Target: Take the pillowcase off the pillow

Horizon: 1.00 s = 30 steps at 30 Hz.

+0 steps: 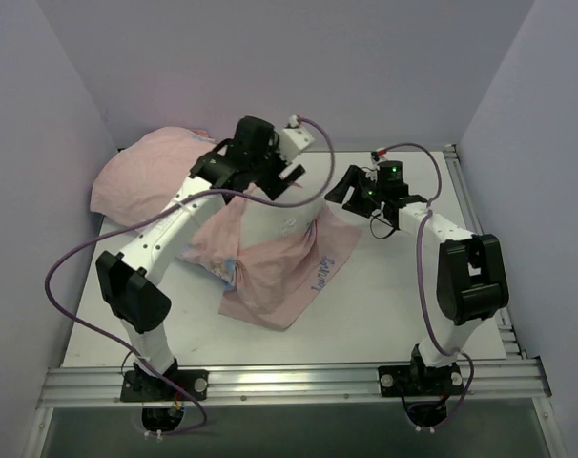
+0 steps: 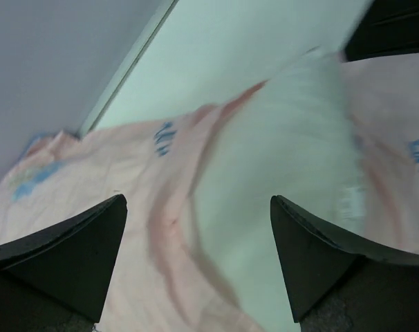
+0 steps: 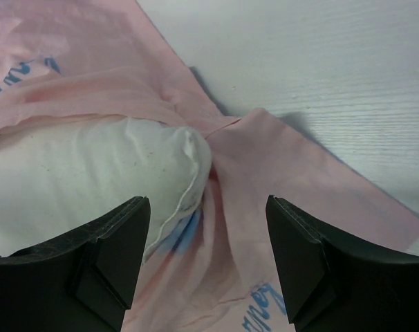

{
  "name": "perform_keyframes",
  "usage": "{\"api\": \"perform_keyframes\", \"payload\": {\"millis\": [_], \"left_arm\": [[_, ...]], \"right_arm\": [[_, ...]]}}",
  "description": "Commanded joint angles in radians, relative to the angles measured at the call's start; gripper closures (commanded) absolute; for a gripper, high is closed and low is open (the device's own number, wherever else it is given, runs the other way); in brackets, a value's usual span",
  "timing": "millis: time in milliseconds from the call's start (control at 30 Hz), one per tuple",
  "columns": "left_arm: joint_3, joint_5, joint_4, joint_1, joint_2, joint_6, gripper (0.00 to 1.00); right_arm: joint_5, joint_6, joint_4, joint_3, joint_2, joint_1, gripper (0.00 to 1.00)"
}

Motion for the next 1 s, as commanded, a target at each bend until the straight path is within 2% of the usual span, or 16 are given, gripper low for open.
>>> {"api": "perform_keyframes", "payload": {"millis": [0,67,200,433,500,533,567,633,667,700,867,967], "left_arm": [[0.059,0.015,-0.103,-0.178,0.009,0.056,0.06],[0.058,-0.022,-0.093,-0.240,0.084,0.053,0.06],[0.072,-0.087,-0.051,-0.272,0.196,0.057,0.06],[0.058,-0.285,0.074,-0.269,0.337,0.131,0.06],[0.056,-0.324,0.101,-0.258,0.369,0.138,0.00],[0.061,-0.325,0.101,-0.246,0.377,0.137,0.09],[0.064,-0.326,0.098,-0.240,0.382,0.123,0.30],[0.075,-0.302,0.079,-0.223,0.382,0.105,0.59],[0.073,-0.290,0.076,-0.220,0.374,0.088,0.93],[0.069,-0.280,0.078,-0.217,0.351,0.079,0.98],[0.049,-0.204,0.079,-0.208,0.256,0.021,0.98],[0.012,-0.170,0.114,-0.194,0.167,-0.028,0.98]], "right_arm": [[-0.015,-0.029,-0.017,-0.040,-0.073,-0.039,0.31],[-0.018,-0.028,-0.011,-0.080,-0.102,-0.050,0.31],[-0.021,-0.026,-0.006,-0.166,-0.168,-0.091,0.31],[-0.023,-0.060,-0.038,-0.258,-0.222,-0.145,0.28],[-0.036,-0.061,-0.030,-0.270,-0.218,-0.145,0.28],[-0.043,-0.061,-0.024,-0.273,-0.213,-0.143,0.28],[-0.050,-0.061,-0.023,-0.276,-0.212,-0.143,0.28],[-0.052,-0.063,-0.015,-0.279,-0.207,-0.143,0.27],[-0.053,-0.064,-0.012,-0.282,-0.204,-0.143,0.27],[-0.058,-0.064,-0.009,-0.284,-0.202,-0.142,0.27],[-0.087,-0.028,0.075,-0.287,-0.187,-0.114,0.23],[-0.099,0.005,0.149,-0.253,-0.163,-0.039,0.20]]}}
